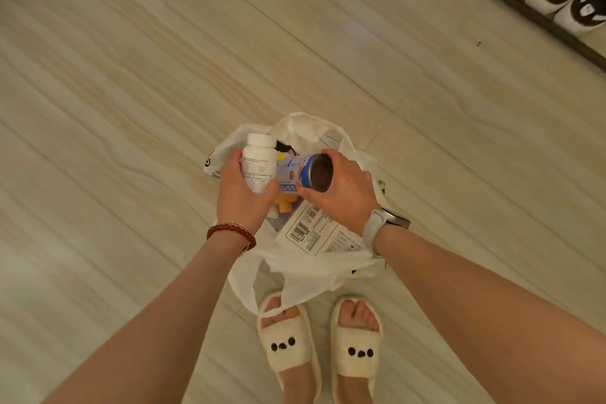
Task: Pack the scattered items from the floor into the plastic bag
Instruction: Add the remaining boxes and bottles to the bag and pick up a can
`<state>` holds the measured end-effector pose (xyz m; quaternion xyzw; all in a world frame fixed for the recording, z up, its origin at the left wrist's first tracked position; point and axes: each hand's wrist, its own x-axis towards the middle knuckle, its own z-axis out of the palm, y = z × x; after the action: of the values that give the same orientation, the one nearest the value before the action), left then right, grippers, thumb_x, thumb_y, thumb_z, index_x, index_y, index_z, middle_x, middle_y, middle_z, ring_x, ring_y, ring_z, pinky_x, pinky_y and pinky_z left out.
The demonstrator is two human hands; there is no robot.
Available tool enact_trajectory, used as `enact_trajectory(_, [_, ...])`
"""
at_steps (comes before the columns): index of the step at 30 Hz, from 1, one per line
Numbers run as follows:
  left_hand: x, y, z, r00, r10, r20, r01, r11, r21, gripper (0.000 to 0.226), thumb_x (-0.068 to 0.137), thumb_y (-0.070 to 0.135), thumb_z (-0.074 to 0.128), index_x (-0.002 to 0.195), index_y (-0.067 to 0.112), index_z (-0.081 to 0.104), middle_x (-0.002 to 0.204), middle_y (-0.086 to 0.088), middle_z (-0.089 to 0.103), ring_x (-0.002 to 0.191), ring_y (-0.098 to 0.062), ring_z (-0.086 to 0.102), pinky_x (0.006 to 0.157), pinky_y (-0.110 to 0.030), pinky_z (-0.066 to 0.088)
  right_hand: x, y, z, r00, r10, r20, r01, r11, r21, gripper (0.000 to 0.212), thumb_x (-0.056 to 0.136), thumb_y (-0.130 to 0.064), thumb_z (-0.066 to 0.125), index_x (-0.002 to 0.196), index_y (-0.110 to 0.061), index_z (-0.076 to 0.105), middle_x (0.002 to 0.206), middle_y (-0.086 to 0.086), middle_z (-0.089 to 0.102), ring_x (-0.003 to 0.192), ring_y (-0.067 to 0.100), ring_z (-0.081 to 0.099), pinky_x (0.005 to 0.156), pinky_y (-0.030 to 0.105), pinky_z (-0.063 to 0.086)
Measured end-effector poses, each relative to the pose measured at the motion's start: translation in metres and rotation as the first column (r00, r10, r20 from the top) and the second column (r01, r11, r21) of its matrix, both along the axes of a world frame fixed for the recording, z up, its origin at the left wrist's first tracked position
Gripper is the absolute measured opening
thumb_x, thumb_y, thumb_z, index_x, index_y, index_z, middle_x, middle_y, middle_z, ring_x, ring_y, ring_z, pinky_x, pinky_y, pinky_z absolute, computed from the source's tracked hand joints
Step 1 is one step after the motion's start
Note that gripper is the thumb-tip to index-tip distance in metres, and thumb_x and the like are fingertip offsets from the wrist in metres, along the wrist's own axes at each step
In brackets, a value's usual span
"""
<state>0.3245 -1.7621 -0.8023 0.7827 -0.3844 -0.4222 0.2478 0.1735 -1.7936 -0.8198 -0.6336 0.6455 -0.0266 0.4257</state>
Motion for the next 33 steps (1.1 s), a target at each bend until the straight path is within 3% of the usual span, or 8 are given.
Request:
enact_trajectory(4, [0.005, -0.014, -0.034, 0.985, -0.163, -0.057, 0.166, 0.984, 0.057, 0.066, 0.064, 0.021, 0.066, 0.122, 0.023, 0.035, 0.109, -0.006, 0.054, 0.094, -0.027, 0.056, 0.079, -0.042, 0.051, -0.012, 0.001, -0.015, 0.985, 0.169, 0.044, -0.172, 0.979, 0.108, 0.088, 0.075, -0.048, 0.065, 0.144, -0.023, 0.015, 0.148, 0.001, 0.03, 0.139, 0.02, 0.018, 0.11, 0.04, 0.018])
enact_trajectory(7, [0.018, -0.021, -0.043, 0.963, -0.214, -0.163, 0.234, 0.966, 0.115, 0.07, 0.07, 0.012, 0.073, 0.124, 0.022, 0.03, 0.098, 0.002, 0.054, 0.087, -0.021, 0.058, 0.079, -0.038, 0.049, -0.03, -0.011, -0.015, 0.962, 0.203, 0.182, -0.244, 0.937, 0.248, 0.071, 0.088, -0.031, 0.055, 0.145, -0.025, 0.013, 0.156, -0.004, 0.011, 0.144, 0.018, 0.003, 0.115, 0.038, 0.008])
enact_trajectory(10, [0.018, -0.015, -0.047, 0.914, -0.374, -0.159, 0.4, 0.898, 0.185, 0.075, 0.068, 0.02, 0.075, 0.126, 0.026, 0.029, 0.103, 0.001, 0.055, 0.092, -0.023, 0.059, 0.083, -0.038, 0.049, -0.041, -0.03, -0.026, 0.957, -0.153, 0.246, 0.094, 0.968, 0.235, 0.049, 0.092, -0.012, 0.045, 0.139, -0.018, 0.035, 0.149, 0.002, 0.032, 0.138, 0.02, 0.026, 0.104, 0.023, 0.02])
enact_trajectory(12, [0.003, -0.007, -0.052, 0.851, -0.508, -0.129, 0.524, 0.831, 0.185, 0.07, 0.074, 0.019, 0.07, 0.13, 0.025, 0.029, 0.108, 0.004, 0.048, 0.096, -0.019, 0.054, 0.08, -0.031, 0.043, -0.042, -0.039, -0.041, 0.942, -0.302, 0.149, 0.257, 0.931, 0.259, 0.05, 0.094, -0.014, 0.041, 0.142, -0.015, 0.027, 0.15, 0.004, 0.03, 0.136, 0.02, 0.03, 0.101, 0.021, 0.025])
enact_trajectory(16, [-0.016, 0.001, -0.07, 0.924, -0.381, -0.04, 0.383, 0.918, 0.105, 0.061, 0.081, 0.02, 0.062, 0.133, 0.021, 0.031, 0.115, 0.004, 0.046, 0.103, -0.015, 0.046, 0.085, -0.031, 0.04, -0.034, -0.046, -0.07, 0.913, -0.403, 0.067, 0.337, 0.835, 0.434, 0.057, 0.097, -0.023, 0.036, 0.145, -0.01, 0.008, 0.155, 0.008, 0.016, 0.141, 0.025, 0.021, 0.11, 0.031, 0.023])
enact_trajectory(20, [-0.015, 0.003, -0.087, 0.918, -0.386, 0.085, 0.373, 0.918, 0.137, 0.064, 0.08, 0.027, 0.061, 0.136, 0.02, 0.03, 0.13, -0.007, 0.047, 0.116, -0.025, 0.044, 0.095, -0.045, 0.042, -0.025, -0.049, -0.085, 0.837, -0.547, -0.012, 0.489, 0.737, 0.467, 0.049, 0.095, -0.03, 0.038, 0.136, -0.004, 0.033, 0.137, 0.011, 0.044, 0.122, 0.031, 0.045, 0.094, 0.033, 0.037])
enact_trajectory(25, [-0.015, -0.007, -0.09, 0.882, -0.45, 0.142, 0.429, 0.89, 0.158, 0.068, 0.081, 0.03, 0.06, 0.139, 0.021, 0.025, 0.131, -0.006, 0.047, 0.118, -0.025, 0.043, 0.099, -0.045, 0.039, -0.028, -0.059, -0.08, 0.76, -0.645, 0.081, 0.591, 0.738, 0.326, 0.029, 0.093, -0.02, 0.046, 0.117, -0.009, 0.057, 0.106, 0.005, 0.056, 0.093, 0.019, 0.05, 0.084, 0.028, 0.039])
enact_trajectory(33, [-0.029, -0.032, -0.076, 0.914, -0.404, -0.042, 0.402, 0.884, 0.24, 0.065, 0.088, 0.03, 0.054, 0.142, 0.014, 0.021, 0.147, -0.007, 0.03, 0.133, -0.022, 0.031, 0.107, -0.034, 0.028, -0.042, -0.046, -0.045, 0.862, -0.452, 0.23, 0.463, 0.886, 0.009, 0.002, 0.091, -0.015, 0.049, 0.092, -0.014, 0.047, 0.066, -0.008, 0.042, 0.058, 0.004, 0.039, 0.049, 0.004, 0.035])
